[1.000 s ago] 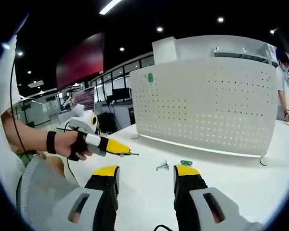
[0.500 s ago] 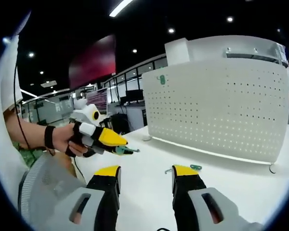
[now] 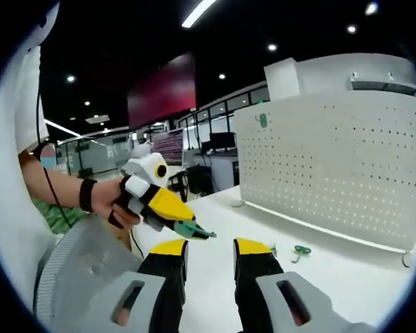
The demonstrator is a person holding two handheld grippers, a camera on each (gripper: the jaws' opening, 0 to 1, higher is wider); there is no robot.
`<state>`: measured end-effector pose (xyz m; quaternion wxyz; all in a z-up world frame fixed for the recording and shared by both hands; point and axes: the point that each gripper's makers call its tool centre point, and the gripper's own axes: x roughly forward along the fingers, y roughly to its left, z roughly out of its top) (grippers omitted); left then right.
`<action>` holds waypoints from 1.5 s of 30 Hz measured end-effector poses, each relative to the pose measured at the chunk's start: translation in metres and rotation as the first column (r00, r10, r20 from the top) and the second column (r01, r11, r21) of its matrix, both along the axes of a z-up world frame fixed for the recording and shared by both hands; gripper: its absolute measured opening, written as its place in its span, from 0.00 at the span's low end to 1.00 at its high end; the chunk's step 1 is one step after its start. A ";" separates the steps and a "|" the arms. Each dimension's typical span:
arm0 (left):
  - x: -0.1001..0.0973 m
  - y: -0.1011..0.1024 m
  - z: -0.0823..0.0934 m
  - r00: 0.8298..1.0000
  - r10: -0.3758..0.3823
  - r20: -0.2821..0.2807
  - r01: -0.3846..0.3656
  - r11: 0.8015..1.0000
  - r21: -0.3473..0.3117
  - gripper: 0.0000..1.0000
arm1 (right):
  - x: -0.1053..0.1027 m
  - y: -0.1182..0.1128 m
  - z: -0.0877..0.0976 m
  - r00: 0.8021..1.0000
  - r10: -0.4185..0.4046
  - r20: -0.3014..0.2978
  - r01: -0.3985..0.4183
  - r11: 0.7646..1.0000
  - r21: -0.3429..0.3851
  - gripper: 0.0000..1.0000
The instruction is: Insert the hook assembly into the mounting plate slot until the hook locks in place.
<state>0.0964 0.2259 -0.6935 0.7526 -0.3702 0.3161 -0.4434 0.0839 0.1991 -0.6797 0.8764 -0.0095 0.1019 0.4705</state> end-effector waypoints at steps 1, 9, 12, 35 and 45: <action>-0.004 -0.005 0.000 1.000 -0.011 -0.005 0.011 1.000 0.003 0.31 | -0.001 -0.001 0.000 1.000 0.003 0.006 -0.003 1.000 -0.001 0.26; -0.020 -0.027 0.001 0.996 -0.057 -0.063 0.054 0.997 -0.045 0.31 | -0.019 -0.009 -0.003 0.996 0.081 0.043 -0.080 0.996 -0.041 0.20; -0.025 -0.033 0.004 0.996 -0.065 -0.054 0.062 0.997 -0.053 0.31 | -0.023 -0.012 -0.002 0.994 0.100 0.046 -0.099 0.995 -0.027 0.19; -0.036 -0.027 0.018 0.962 -0.224 -0.153 0.187 0.956 -0.225 0.32 | -0.033 0.008 0.006 0.968 0.187 0.165 -0.167 0.978 -0.127 0.04; -0.039 -0.003 0.024 0.962 -0.222 -0.159 0.174 0.947 -0.269 0.32 | -0.042 0.037 0.010 0.934 0.249 0.255 -0.183 0.949 -0.255 0.02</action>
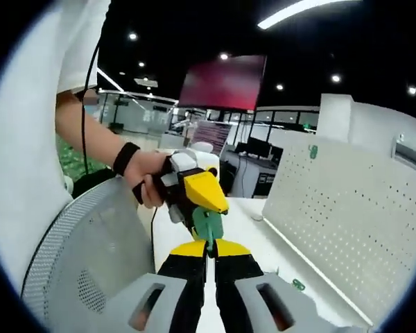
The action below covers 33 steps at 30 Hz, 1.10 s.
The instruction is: Insert the hook assembly into the mounting plate slot until the hook locks in place.
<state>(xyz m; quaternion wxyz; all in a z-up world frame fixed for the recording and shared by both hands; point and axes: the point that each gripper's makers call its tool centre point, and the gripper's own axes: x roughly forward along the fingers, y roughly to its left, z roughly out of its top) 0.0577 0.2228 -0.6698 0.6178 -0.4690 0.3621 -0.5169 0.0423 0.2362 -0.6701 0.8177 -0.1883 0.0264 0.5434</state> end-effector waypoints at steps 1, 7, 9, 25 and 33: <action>-0.001 0.002 -0.001 1.000 -0.001 0.001 0.001 1.000 0.001 0.32 | -0.001 0.003 -0.001 1.000 0.000 0.000 0.000 1.000 -0.009 0.02; -0.005 0.008 0.002 1.000 -0.005 0.010 0.005 1.000 -0.008 0.32 | -0.003 0.013 0.001 1.000 -0.003 0.019 0.004 0.999 -0.039 0.01; -0.005 0.009 0.002 1.000 -0.003 0.010 0.003 1.000 -0.014 0.32 | -0.003 0.014 0.001 1.000 -0.015 -0.004 0.015 0.999 -0.039 0.01; -0.001 0.024 0.023 0.966 0.071 0.250 -0.058 0.997 -0.058 0.42 | -0.008 0.012 0.002 0.993 -0.092 -0.076 0.090 0.996 -0.028 0.00; -0.002 0.028 0.025 0.935 0.067 0.349 -0.067 0.998 -0.010 0.41 | 0.009 0.004 -0.002 0.952 -0.214 -0.217 0.221 0.975 0.007 0.00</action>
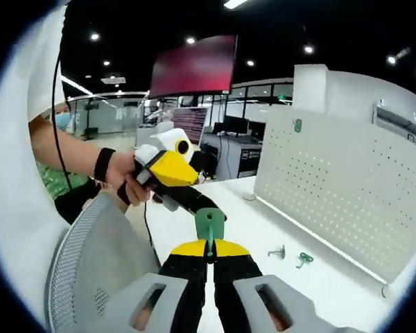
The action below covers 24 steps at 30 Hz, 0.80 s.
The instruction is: Insert the hook assembly into the mounting plate slot until the hook locks in place.
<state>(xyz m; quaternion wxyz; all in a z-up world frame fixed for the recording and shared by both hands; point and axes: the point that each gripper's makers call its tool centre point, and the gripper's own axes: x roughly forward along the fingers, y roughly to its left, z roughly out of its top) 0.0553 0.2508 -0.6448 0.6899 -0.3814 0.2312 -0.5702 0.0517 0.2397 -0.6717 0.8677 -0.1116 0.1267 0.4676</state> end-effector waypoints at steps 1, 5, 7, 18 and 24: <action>0.000 0.000 0.000 1.000 0.007 0.012 -0.007 1.000 0.010 0.42 | 0.003 -0.001 0.000 1.000 -0.023 0.012 0.023 1.000 0.006 0.00; -0.002 0.002 0.000 0.997 0.024 0.077 -0.028 0.999 0.045 0.49 | 0.013 -0.005 -0.002 0.996 -0.090 -0.015 0.090 0.996 0.011 0.01; -0.001 0.004 0.003 0.994 0.045 0.100 -0.050 0.998 0.049 0.53 | 0.018 -0.005 0.001 0.994 -0.111 -0.018 0.112 0.993 0.023 0.00; -0.006 0.009 0.011 0.962 0.100 0.253 -0.131 0.985 0.110 0.62 | 0.036 -0.009 0.002 0.981 -0.190 -0.036 0.192 0.981 0.039 0.01; -0.005 0.017 0.015 0.937 0.162 0.309 -0.204 0.973 0.106 0.63 | 0.041 -0.009 0.006 0.977 -0.210 -0.045 0.212 0.976 0.058 0.01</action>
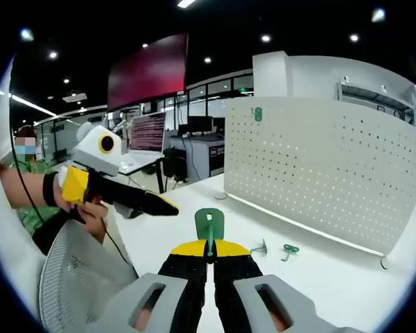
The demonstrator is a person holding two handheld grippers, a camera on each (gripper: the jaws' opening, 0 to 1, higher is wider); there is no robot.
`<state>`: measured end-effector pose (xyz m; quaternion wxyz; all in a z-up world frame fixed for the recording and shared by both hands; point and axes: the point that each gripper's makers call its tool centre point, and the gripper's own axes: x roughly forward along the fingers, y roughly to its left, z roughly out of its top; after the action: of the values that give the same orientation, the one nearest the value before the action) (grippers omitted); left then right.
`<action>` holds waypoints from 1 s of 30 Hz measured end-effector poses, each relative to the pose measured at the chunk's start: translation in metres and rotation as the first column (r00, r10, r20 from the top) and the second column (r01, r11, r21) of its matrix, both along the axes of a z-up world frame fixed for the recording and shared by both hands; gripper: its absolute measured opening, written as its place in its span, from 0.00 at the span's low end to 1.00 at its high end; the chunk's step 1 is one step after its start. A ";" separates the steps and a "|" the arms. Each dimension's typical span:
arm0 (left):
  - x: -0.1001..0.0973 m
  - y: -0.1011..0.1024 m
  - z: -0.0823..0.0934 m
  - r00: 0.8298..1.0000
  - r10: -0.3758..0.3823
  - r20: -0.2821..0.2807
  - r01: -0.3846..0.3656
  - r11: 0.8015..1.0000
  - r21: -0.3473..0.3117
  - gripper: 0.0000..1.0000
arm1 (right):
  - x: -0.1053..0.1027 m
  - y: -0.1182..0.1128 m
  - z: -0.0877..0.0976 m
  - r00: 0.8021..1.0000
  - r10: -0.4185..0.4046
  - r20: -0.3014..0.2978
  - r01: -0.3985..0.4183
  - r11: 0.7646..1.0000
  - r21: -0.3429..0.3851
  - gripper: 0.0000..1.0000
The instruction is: Insert the hook assembly into the mounting plate slot until the hook locks in place.
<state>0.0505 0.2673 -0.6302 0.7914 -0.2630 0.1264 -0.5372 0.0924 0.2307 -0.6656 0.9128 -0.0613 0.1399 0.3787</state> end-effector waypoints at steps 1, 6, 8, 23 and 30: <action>-0.001 0.001 0.001 1.000 0.005 0.008 -0.005 1.000 0.003 0.63 | 0.001 0.000 0.001 1.000 -0.004 0.004 0.004 1.000 0.002 0.01; -0.007 0.006 0.002 0.996 0.027 0.083 -0.031 0.998 0.054 0.69 | 0.008 0.002 0.008 1.000 -0.025 0.011 0.024 1.000 0.020 0.01; -0.009 0.007 0.002 0.995 0.032 0.094 -0.039 0.996 0.074 0.70 | 0.009 0.002 0.008 0.999 -0.034 -0.008 0.034 0.999 0.024 0.01; -0.003 0.022 0.010 0.969 0.094 0.228 -0.135 0.977 0.168 0.81 | 0.043 0.009 0.030 0.993 -0.118 0.006 0.117 0.992 0.045 0.01; 0.007 0.034 0.013 0.954 0.147 0.263 -0.197 0.965 0.173 0.84 | 0.062 0.009 0.034 0.988 -0.157 -0.001 0.156 0.986 0.063 0.01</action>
<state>0.0575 0.3011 -0.6172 0.8670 -0.1245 0.0557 -0.4793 0.1544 0.2398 -0.6315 0.9415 -0.0222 0.1303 0.3099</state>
